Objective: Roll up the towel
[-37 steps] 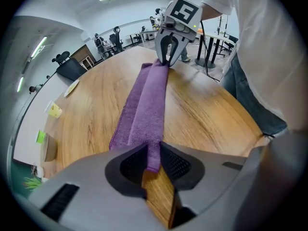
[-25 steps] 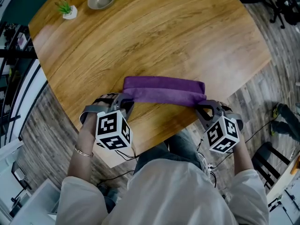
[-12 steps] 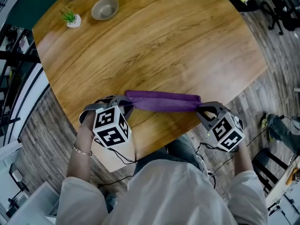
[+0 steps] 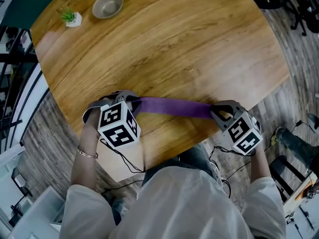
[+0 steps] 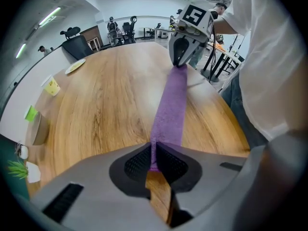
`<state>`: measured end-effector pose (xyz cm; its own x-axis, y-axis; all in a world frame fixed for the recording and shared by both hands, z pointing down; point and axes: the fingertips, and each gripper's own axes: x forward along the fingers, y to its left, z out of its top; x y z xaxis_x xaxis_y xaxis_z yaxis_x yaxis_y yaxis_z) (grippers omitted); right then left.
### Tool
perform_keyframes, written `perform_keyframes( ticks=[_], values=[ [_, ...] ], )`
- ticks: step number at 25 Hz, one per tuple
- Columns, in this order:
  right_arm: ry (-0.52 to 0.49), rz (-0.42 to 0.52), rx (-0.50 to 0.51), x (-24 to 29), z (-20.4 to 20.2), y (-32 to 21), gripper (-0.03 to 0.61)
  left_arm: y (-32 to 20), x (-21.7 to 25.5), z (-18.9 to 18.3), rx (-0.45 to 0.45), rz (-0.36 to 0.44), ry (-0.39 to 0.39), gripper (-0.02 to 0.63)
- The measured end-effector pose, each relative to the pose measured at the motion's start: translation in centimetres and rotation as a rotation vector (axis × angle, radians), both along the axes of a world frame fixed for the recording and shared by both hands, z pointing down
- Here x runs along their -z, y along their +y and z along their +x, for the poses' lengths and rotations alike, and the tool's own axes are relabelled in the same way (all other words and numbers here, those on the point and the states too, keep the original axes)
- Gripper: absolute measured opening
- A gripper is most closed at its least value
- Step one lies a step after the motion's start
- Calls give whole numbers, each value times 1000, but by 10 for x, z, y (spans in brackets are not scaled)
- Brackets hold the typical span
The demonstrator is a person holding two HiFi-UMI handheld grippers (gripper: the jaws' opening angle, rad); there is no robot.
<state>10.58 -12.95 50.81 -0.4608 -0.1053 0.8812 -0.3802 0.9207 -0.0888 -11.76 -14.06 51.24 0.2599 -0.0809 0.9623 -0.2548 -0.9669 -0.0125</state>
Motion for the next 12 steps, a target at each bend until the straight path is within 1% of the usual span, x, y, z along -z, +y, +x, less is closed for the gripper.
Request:
perform_keyframes(
  ticks=[3,6,9,12],
  values=[
    [-5,-6,8,-4,-2,-1,35,-4,-3,0,16,6,6,40],
    [-12,-12,9,-7,-2,-3,40,-9,-4,0,42,15,35,60],
    [-20,-16,5,-7,-2,-4,48,-11,-4,-3,92,5,84,80],
    [-30,-5,-15,-6,-2,-7,65,-14,-3,-6,160,-8,148,89]
  ],
)
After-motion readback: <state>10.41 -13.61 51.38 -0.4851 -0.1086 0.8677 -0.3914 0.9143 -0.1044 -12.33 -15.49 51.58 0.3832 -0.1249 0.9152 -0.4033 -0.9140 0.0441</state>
